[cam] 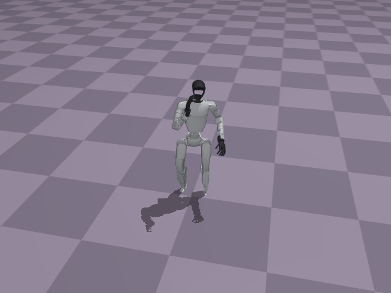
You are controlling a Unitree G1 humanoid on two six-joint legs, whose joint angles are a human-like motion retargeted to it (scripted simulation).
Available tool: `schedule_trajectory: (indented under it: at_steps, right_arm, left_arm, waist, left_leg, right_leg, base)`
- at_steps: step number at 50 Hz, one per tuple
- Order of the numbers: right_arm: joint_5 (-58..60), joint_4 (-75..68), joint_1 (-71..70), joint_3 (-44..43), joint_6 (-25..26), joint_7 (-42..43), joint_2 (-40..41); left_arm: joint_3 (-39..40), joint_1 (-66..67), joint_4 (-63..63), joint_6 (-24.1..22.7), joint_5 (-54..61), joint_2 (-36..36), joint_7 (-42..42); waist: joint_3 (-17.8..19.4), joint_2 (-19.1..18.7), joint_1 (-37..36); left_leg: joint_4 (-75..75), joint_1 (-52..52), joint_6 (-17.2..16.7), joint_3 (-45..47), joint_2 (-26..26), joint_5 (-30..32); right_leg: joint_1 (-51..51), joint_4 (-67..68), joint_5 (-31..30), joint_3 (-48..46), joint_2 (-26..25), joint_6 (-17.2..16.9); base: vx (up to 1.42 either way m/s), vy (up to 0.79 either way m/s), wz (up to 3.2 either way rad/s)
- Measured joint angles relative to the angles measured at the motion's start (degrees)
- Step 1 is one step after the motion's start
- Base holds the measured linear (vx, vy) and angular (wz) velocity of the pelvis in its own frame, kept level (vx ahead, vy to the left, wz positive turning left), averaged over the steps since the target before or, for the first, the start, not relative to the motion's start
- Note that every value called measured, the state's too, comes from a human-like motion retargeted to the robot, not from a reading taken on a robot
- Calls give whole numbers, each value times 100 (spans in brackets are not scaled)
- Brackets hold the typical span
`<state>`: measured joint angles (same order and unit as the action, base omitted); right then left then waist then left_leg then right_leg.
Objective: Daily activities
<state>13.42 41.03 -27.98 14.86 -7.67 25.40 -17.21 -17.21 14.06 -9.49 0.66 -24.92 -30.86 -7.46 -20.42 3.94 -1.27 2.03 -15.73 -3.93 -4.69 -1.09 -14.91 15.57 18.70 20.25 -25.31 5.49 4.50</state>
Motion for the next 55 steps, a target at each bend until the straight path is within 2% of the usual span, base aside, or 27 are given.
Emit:
schedule_trajectory:
  at_steps: [7, 15, 25, 45, 55]
  right_arm:
    - [-116, -161, 327, 77, 84, 11, -31]
    - [-311, -968, 860, 638, 265, -456, -190]
    - [-364, -1449, 699, 1046, 395, -738, -312]
    - [-652, -1675, 326, 1523, 474, -469, -82]
    - [-741, -1873, 462, 1021, 465, 101, -17]
  left_arm:
    - [163, -185, 449, -151, 458, 71, -13]
    - [247, -683, 1399, -249, 895, 72, 127]
    - [166, -810, 1760, -199, 1382, 48, 220]
    - [159, -1204, 2180, -274, 2251, 249, -94]
    - [299, -2041, 2387, -369, 2174, 280, -440]
  waist:
    - [9, 37, -111]
    - [6, 43, -226]
    - [46, 19, -299]
    - [21, -11, -378]
    - [-5, -160, -200]
  left_leg:
    - [0, -23, -4, -103, -5, 40]
    - [-1, -14, -9, -216, -18, 75]
    - [-4, 6, -11, -269, -55, 97]
    - [-8, -2, -20, -249, -115, 106]
    - [-11, 4, 4, -240, -134, 141]
  right_leg:
    - [-45, -50, -44, -101, -16, 14]
    - [-154, -191, -118, -192, -68, 82]
    - [-296, -433, -253, -233, -166, 136]
    - [-498, -952, -502, -207, -343, 170]
    - [-525, -1011, -533, -219, -370, 171]
  base:
    - [0, 0, 0]
    - [0, 0, 0]
    - [0, 0, 0]
    - [0, 0, 0]
    - [0, 0, 0]
